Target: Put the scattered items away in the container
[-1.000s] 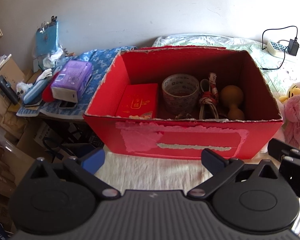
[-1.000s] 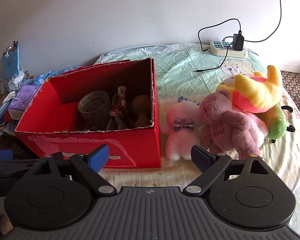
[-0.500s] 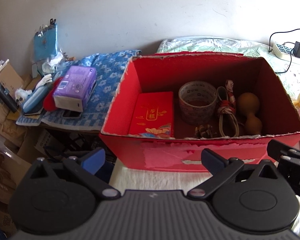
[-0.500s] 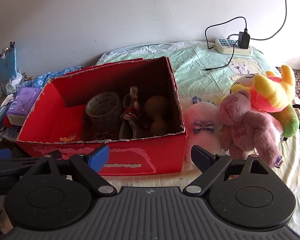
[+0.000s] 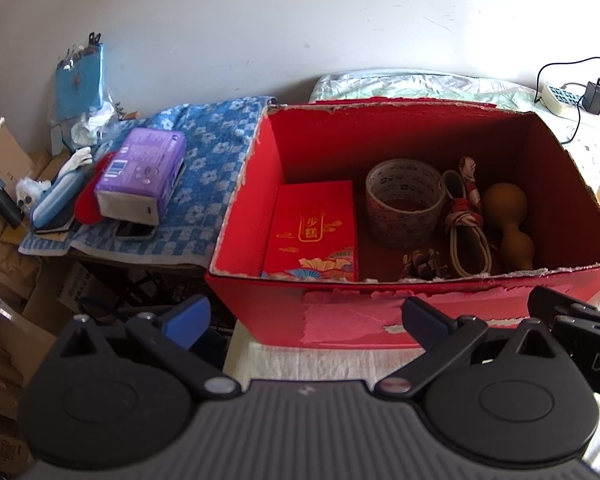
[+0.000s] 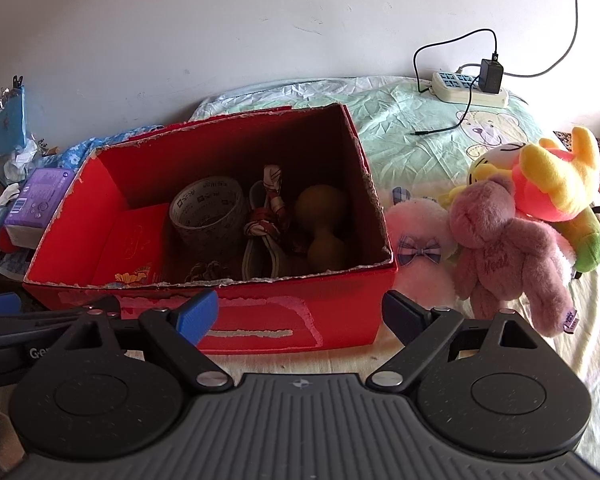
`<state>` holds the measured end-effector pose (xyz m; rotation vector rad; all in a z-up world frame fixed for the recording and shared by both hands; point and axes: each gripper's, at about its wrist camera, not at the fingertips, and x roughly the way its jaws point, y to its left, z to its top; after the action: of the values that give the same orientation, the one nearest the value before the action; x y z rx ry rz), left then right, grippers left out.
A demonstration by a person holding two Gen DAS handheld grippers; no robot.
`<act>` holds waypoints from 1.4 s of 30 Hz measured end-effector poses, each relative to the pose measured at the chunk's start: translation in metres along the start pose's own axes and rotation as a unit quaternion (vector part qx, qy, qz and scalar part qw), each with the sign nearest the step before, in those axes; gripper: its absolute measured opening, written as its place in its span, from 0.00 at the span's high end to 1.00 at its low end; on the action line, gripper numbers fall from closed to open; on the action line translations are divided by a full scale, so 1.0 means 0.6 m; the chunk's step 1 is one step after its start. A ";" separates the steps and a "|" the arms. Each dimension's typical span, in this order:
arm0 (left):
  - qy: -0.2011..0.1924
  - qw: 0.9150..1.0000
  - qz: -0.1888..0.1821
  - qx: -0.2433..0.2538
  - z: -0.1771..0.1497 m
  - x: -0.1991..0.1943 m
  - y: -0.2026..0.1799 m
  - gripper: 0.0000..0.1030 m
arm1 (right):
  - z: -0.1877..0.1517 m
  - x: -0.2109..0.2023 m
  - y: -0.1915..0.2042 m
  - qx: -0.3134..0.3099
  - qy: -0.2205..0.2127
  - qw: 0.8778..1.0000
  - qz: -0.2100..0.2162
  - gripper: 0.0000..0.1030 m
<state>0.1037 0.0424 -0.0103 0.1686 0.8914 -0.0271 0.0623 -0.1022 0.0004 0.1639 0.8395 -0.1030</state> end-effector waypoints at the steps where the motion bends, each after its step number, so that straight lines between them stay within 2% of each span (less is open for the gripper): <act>1: 0.003 1.000 -0.001 -0.004 0.002 0.002 0.000 0.01 | 0.003 0.001 -0.002 0.002 0.005 1.000 0.003 0.12; 9: 0.024 0.999 -0.019 -0.025 0.001 0.014 0.003 0.01 | 0.000 0.007 -0.004 -0.003 0.013 1.000 0.013 0.12; 18: 0.013 1.000 -0.010 -0.007 -0.012 0.005 -0.006 0.01 | -0.016 0.000 -0.013 0.015 0.018 1.000 0.004 0.12; 31: 0.019 0.999 -0.032 0.007 -0.034 -0.005 -0.018 0.01 | -0.041 -0.025 -0.026 0.031 0.012 0.999 -0.011 0.12; 42: 0.061 0.996 -0.055 0.020 -0.088 0.012 -0.030 0.01 | -0.083 -0.014 -0.035 0.019 0.047 0.998 -0.033 0.12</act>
<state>0.0656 0.0332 -0.0510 0.1605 1.0228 -0.1377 0.0174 -0.1134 -0.0282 0.1768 0.9377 -0.1744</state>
